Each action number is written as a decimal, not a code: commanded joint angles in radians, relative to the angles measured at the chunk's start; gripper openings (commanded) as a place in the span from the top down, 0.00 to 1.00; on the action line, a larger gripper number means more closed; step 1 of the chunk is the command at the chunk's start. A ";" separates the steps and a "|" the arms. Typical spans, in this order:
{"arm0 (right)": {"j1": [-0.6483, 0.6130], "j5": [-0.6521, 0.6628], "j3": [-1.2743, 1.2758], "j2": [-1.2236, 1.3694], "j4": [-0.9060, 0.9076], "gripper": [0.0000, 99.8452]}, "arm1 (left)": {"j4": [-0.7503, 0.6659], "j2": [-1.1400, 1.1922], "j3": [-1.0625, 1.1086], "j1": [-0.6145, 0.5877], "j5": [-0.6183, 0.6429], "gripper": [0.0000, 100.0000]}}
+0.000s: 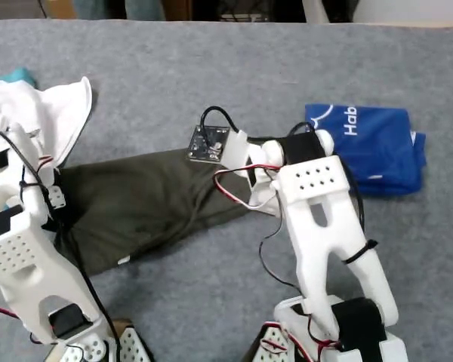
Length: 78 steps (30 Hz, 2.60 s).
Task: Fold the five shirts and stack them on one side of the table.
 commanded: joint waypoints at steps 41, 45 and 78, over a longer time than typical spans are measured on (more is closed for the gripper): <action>0.666 -0.075 -0.466 -0.028 -0.414 0.98 | -0.138 -0.400 -0.404 1.109 0.434 0.97; 0.701 -0.074 -0.466 -0.028 -0.423 0.98 | -0.196 -0.324 -0.407 1.165 0.470 0.97; -0.063 -0.399 -0.565 0.638 -0.186 0.98 | 0.083 -0.443 -0.150 0.173 0.026 0.97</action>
